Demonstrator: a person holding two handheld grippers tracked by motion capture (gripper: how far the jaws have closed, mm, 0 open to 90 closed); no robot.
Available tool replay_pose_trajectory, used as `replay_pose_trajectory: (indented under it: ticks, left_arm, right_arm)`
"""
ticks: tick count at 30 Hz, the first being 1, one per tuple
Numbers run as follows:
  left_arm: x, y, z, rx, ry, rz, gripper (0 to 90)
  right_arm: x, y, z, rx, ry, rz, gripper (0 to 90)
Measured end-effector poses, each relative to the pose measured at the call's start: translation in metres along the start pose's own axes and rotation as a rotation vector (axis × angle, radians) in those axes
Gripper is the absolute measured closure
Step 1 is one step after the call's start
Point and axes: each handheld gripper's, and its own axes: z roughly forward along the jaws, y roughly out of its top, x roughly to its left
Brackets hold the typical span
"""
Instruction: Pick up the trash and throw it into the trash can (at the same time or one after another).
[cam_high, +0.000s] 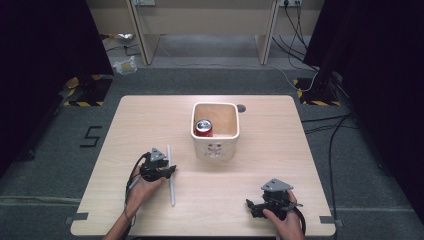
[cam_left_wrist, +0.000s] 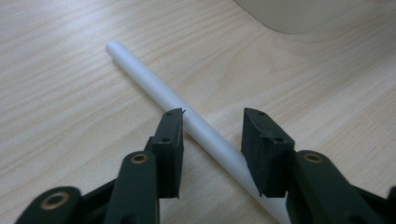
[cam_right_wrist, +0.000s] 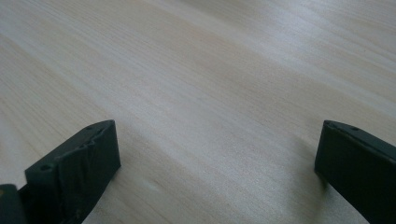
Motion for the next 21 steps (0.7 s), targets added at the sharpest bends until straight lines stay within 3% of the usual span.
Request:
replay_pose_trajectory:
  ticks: [3,8,11,16,21]
  left_arm:
    - [0.001,0.000,-0.001,0.002,0.004,0.002,60.6]
    - [-0.001,-0.001,-0.009,0.004,-0.004,-0.017,48.0]
    - [-0.006,-0.005,-0.013,0.021,-0.012,0.000,45.2]
    - [-0.013,-0.011,-0.017,0.036,-0.016,0.021,47.6]
    - [-0.012,-0.013,-0.016,0.024,-0.023,0.025,58.4]
  right_arm:
    - [0.000,0.000,0.000,0.000,0.000,0.000,0.3]
    - [0.000,0.000,0.000,0.000,0.000,0.000,0.3]
    - [0.000,0.000,0.000,0.000,0.000,0.000,0.3]
    - [0.000,0.000,0.000,0.001,0.001,-0.002,0.3]
    - [0.000,0.000,0.000,0.001,0.002,0.000,0.3]
